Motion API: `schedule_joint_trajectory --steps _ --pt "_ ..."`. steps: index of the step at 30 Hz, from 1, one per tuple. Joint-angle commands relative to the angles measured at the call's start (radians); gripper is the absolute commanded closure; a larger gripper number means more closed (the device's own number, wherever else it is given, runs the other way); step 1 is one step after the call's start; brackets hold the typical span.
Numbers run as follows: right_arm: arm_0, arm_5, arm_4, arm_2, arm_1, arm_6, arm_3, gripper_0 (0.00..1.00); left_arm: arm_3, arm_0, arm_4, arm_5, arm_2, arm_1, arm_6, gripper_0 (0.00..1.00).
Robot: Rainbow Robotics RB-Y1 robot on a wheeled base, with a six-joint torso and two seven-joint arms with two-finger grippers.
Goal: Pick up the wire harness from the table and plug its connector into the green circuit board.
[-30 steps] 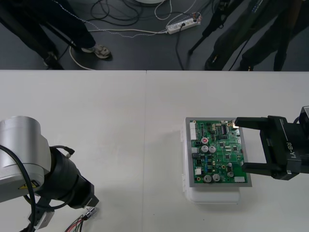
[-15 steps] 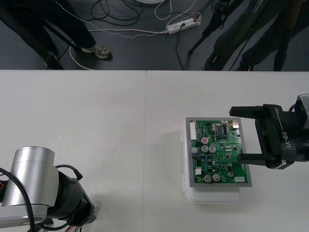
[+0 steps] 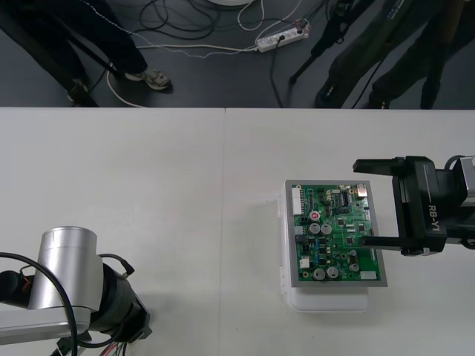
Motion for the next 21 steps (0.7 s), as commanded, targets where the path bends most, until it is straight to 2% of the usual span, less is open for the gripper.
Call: schedule_joint_trajectory --steps 1,8,21 --pt "-0.046 -0.006 0.008 0.0 0.018 0.044 0.012 0.0 0.031 -0.03 0.029 0.038 -0.033 -0.047 0.037 0.0" --pt "-0.097 -0.006 0.006 0.025 0.049 0.034 0.081 0.0 0.05 -0.03 0.044 0.037 -0.064 -0.067 0.042 0.0" --pt "-0.129 -0.006 0.006 0.083 0.04 0.027 0.118 0.0 0.122 -0.024 0.067 0.03 -0.089 -0.155 0.059 0.0"
